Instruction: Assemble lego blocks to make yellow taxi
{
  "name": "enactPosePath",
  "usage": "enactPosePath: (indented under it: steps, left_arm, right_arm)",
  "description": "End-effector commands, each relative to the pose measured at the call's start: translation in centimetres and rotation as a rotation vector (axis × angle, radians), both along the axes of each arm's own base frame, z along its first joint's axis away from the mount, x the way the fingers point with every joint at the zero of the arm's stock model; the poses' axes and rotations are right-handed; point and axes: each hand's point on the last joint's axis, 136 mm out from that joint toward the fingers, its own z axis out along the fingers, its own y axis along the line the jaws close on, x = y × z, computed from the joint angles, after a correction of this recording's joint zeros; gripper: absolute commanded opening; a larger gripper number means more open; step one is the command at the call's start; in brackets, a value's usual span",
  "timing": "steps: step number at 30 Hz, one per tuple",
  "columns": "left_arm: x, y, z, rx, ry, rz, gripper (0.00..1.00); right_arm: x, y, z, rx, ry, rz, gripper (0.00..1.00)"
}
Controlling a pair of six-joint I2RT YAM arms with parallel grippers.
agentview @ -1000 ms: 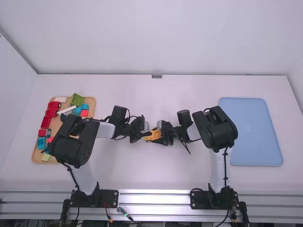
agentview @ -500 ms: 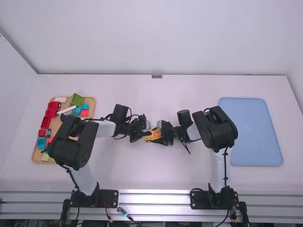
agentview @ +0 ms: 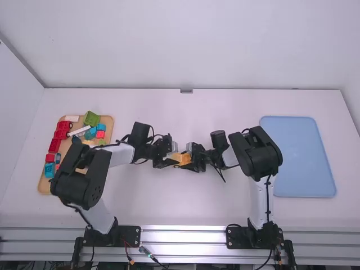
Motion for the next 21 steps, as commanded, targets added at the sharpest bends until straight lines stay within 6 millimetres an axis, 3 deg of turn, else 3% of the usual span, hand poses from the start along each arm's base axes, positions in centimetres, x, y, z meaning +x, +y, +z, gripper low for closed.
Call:
enactPosePath:
  steps: [1, 2, 4, 5, 8, 12, 16, 21]
  left_arm:
    - [2.8, 0.9, 4.9, -0.029, -0.109, 0.08, 0.99]
    - [3.9, 1.7, 6.1, -0.029, -0.108, 0.164, 0.99]
    - [4.6, 2.3, 6.7, -0.031, -0.098, 0.218, 0.99]
    - [5.6, 3.6, 7.4, -0.035, -0.068, 0.324, 0.99]
    - [6.3, 5.3, 7.7, -0.039, -0.019, 0.441, 0.99]
    - [6.6, 7.7, 7.2, -0.048, 0.076, 0.553, 0.99]
    - [6.7, 8.7, 6.9, -0.091, 0.185, 0.647, 0.99]
    - [7.1, 9.5, 6.7, -0.155, 0.314, 0.782, 0.99]
  right_arm:
    - [-0.4, -0.7, -1.8, -0.052, 0.065, -0.039, 0.53]
    - [-0.4, -0.7, -1.8, -0.052, 0.064, -0.039, 0.53]
    - [-0.4, -0.7, -1.8, -0.052, 0.063, -0.04, 0.53]
    - [-0.5, -0.7, -1.8, -0.052, 0.063, -0.039, 0.54]
    - [-0.4, -0.7, -1.8, -0.052, 0.064, -0.04, 0.58]
    - [-0.4, -0.7, -1.8, -0.052, 0.064, -0.041, 0.86]
    - [-0.3, -0.7, -1.5, -0.05, 0.094, -0.06, 1.0]
    - [0.7, -1.0, -0.7, -0.08, 0.113, -0.132, 0.99]
